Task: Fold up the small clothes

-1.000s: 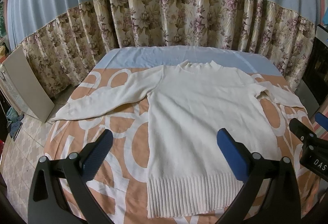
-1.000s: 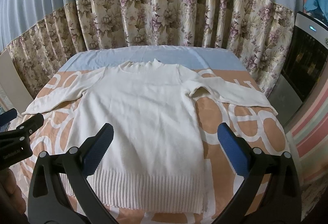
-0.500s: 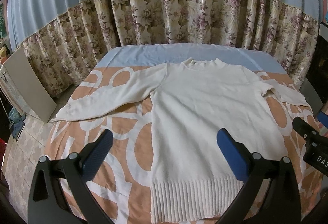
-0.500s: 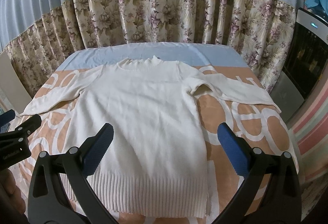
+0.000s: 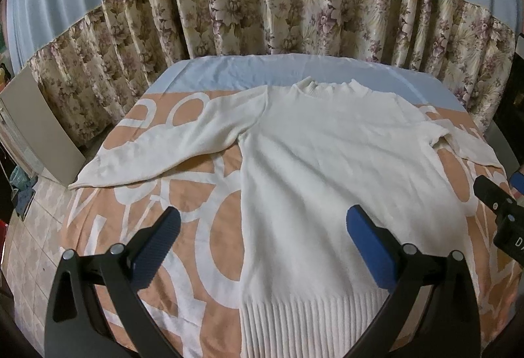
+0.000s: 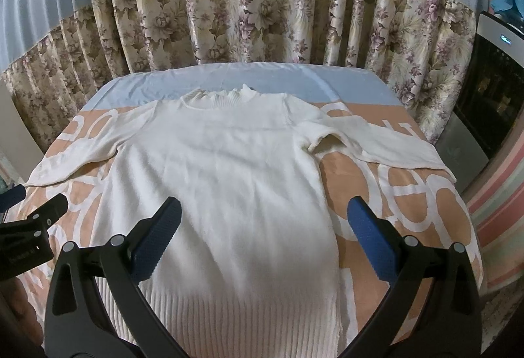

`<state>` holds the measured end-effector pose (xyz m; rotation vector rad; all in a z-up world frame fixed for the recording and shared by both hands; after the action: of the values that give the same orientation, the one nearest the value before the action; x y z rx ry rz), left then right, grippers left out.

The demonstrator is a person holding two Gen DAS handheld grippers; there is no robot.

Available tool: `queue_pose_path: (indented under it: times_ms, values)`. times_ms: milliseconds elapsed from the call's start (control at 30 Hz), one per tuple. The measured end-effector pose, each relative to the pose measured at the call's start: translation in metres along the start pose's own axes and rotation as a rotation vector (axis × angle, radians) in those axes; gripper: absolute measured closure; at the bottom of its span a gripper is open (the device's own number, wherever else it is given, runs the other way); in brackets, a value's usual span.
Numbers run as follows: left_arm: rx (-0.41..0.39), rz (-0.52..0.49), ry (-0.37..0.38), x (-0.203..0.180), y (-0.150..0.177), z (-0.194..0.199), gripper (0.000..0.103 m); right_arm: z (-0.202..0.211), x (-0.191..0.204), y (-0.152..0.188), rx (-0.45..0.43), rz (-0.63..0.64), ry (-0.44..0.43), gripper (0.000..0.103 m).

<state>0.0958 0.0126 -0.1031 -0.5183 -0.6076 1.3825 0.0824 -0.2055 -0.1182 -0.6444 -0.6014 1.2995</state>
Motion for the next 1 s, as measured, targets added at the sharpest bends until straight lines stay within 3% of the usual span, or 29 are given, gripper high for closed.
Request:
queue_pose_path:
  times_ms: [700,867,1000]
  values:
    - [0.074,0.048,-0.03,0.037,-0.007,-0.058,0.002,-0.058,0.026,-0.01,0.051,0.068,-0.028,0.003]
    - [0.092,0.089,-0.098,0.071,-0.008,-0.078,0.002,-0.076,0.046,-0.028,0.025,0.12,-0.084,0.003]
    - [0.102,0.17,-0.17,0.12,-0.01,-0.094,0.002,-0.098,0.065,-0.041,0.025,0.18,-0.116,0.003]
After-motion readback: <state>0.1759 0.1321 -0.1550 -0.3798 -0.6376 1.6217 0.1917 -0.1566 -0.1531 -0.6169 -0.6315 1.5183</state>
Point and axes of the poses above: each gripper's, at about its wrist camera, not at the fingertips, and z roughly against the way its jaws point, x to its left, y to its underside, the point moved 6 cm from there along -z, roughly the way its jaws point, and after that the axes turned 2 degrees about -z, right-handed, at the moved point
